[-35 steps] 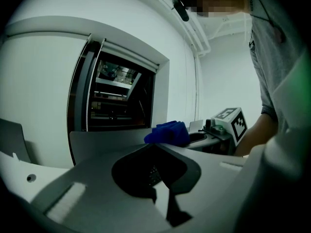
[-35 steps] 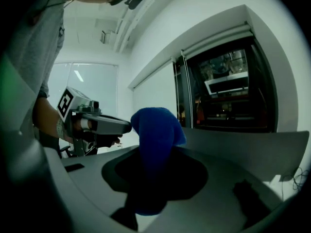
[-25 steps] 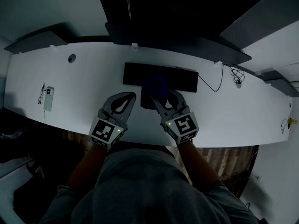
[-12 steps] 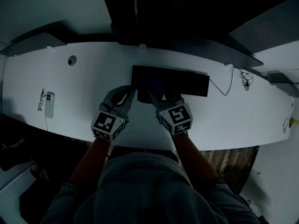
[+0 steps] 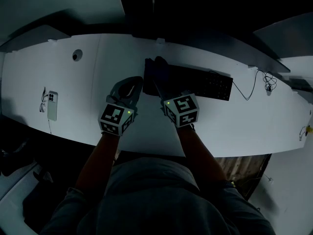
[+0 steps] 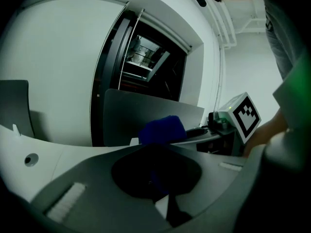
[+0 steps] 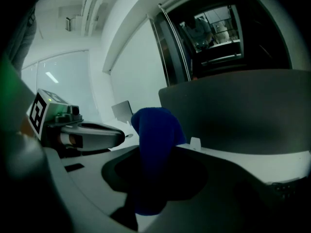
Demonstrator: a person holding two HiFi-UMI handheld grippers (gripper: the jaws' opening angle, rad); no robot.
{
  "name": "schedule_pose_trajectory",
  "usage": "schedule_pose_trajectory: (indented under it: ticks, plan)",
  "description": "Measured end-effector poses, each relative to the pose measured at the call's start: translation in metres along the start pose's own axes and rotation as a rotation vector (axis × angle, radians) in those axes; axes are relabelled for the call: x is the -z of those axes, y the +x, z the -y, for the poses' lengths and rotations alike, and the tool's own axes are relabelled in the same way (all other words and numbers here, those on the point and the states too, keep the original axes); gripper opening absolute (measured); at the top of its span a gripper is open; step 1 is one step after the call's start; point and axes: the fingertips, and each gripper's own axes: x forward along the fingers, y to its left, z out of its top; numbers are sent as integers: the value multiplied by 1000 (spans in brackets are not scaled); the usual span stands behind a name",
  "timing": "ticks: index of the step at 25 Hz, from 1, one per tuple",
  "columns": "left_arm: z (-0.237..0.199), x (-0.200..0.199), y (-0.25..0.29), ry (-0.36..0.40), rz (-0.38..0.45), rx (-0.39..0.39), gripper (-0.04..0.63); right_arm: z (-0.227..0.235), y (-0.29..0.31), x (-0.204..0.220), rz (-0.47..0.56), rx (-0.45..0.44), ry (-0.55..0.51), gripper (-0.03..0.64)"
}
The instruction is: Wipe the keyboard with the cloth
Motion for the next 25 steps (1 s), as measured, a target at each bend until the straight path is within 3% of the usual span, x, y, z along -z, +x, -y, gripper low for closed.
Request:
schedule_pose_trajectory:
  ticks: [12, 25]
  plan:
    - [-37, 36, 30, -59, -51, -25, 8, 10, 59, 34, -46, 5, 53, 137]
    - [-46, 52, 52, -79, -80, -26, 8, 29, 84, 68, -136, 49, -2, 137]
